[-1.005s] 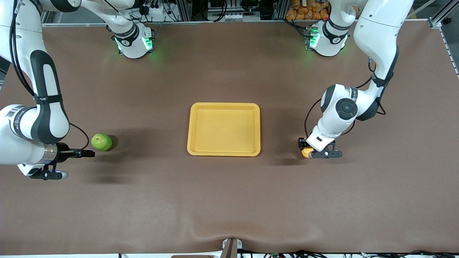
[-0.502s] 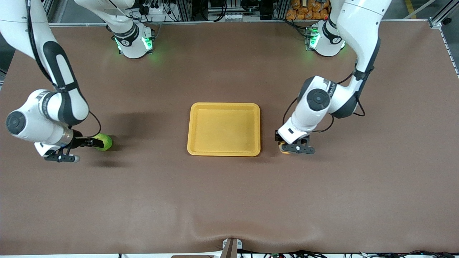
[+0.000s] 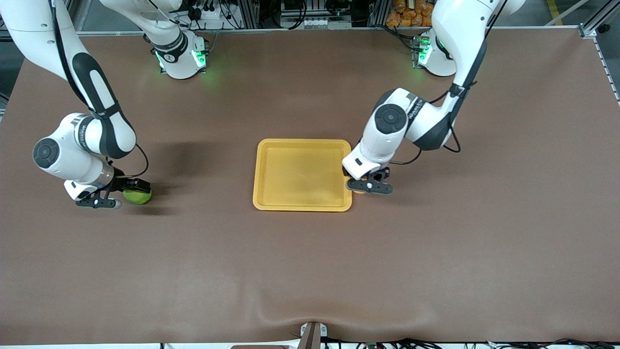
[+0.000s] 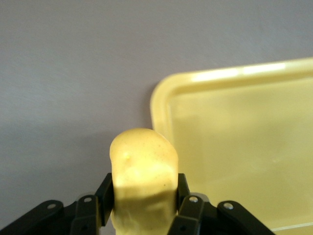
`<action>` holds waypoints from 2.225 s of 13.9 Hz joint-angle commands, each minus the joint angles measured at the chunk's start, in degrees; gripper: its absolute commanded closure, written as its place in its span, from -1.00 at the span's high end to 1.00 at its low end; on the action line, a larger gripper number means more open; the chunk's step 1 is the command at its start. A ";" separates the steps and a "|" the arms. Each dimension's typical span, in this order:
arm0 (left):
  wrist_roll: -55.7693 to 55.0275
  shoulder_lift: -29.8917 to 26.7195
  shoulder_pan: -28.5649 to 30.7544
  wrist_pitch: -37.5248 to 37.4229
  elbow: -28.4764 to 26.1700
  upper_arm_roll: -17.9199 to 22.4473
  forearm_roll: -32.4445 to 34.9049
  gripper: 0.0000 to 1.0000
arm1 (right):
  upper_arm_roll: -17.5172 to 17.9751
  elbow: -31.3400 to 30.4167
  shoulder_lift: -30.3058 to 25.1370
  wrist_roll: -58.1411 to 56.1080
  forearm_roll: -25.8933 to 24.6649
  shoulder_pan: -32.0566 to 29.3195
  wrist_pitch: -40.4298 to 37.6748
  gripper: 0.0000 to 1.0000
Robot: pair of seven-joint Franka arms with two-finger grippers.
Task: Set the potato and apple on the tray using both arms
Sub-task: 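Carry the potato onto the tray while the right gripper lifts the apple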
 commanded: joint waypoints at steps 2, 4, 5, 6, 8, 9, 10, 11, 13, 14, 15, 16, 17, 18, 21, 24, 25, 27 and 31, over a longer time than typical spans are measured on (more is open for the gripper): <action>-4.88 2.32 -3.59 -0.96 3.13 0.82 2.68 -0.92 | -0.05 -1.84 -0.80 -0.53 0.46 0.42 3.10 -0.04; -8.82 3.55 -4.73 -0.96 3.83 0.73 5.32 -0.92 | 0.13 -1.66 -0.70 -0.61 0.46 0.33 4.69 -0.87; -10.76 4.43 -5.61 -1.04 4.88 0.73 6.20 -0.93 | 0.21 -1.49 -0.79 -0.79 0.46 0.33 4.60 -1.00; -12.78 5.48 -6.31 -1.48 5.67 0.82 6.56 -0.93 | 0.39 -1.22 -1.14 -0.88 0.46 0.59 4.08 -1.00; -14.55 7.07 -7.11 -2.44 7.60 0.82 7.35 -0.94 | 0.39 -0.35 -1.84 -1.40 0.46 2.34 3.55 -1.00; -14.91 7.77 -7.29 -3.49 8.31 0.82 7.35 -0.94 | 0.48 0.18 -1.93 -2.80 0.46 3.22 3.11 -1.00; -15.08 8.30 -7.81 -3.94 8.75 0.90 7.96 -0.94 | 1.26 0.79 -2.89 -3.86 0.46 3.75 2.07 -1.00; -16.13 9.00 -7.99 -4.12 8.84 0.91 8.84 -0.94 | 2.49 2.11 -4.82 -3.78 0.37 4.28 -2.12 -1.00; -19.03 10.32 -8.34 -4.21 10.07 0.82 9.72 -0.92 | 4.25 7.28 -5.36 -3.52 0.46 4.98 -13.01 -1.00; -19.82 10.85 -8.34 -4.21 10.16 0.82 9.81 -0.91 | 5.30 8.61 -5.19 -3.52 0.46 5.60 -16.11 -1.00; -19.92 11.46 -8.69 -4.21 10.68 0.82 9.81 -0.88 | 6.71 8.88 -5.27 -3.43 0.55 6.56 -16.31 -1.00; -19.92 11.82 -8.87 -4.21 10.78 0.90 9.81 -0.86 | 7.85 8.97 -5.36 -3.51 0.55 7.35 -16.14 -1.00; -19.92 12.17 -8.87 -4.21 10.87 0.91 9.81 -0.84 | 9.60 9.24 -5.36 -3.52 0.55 8.32 -16.14 -1.00; -19.92 12.26 -8.78 -4.21 10.87 0.91 9.81 -0.81 | 11.53 9.41 -5.45 -3.52 0.55 9.46 -16.57 -1.00; -19.83 12.09 -8.69 -5.34 10.87 0.99 10.43 -0.71 | 16.90 11.60 -4.84 -4.04 0.11 14.72 -15.96 -1.00; -19.92 11.56 -8.69 -7.98 10.87 0.99 11.48 -0.71 | 16.91 13.89 -3.44 -4.39 -0.51 20.88 -15.18 -1.00; -19.92 11.47 -8.61 -8.25 10.95 0.99 11.48 -0.70 | 16.91 13.98 -3.17 -4.39 -0.59 22.37 -14.56 -1.00; -20.44 11.64 -8.69 -8.25 11.04 0.99 11.48 -0.62 | 16.83 13.98 -2.55 -4.39 -2.17 25.10 -13.16 -1.00; -23.61 11.82 -8.78 -8.25 11.74 0.91 11.48 1.00 | 16.91 13.46 -0.09 -3.35 -2.53 25.82 -11.57 -1.00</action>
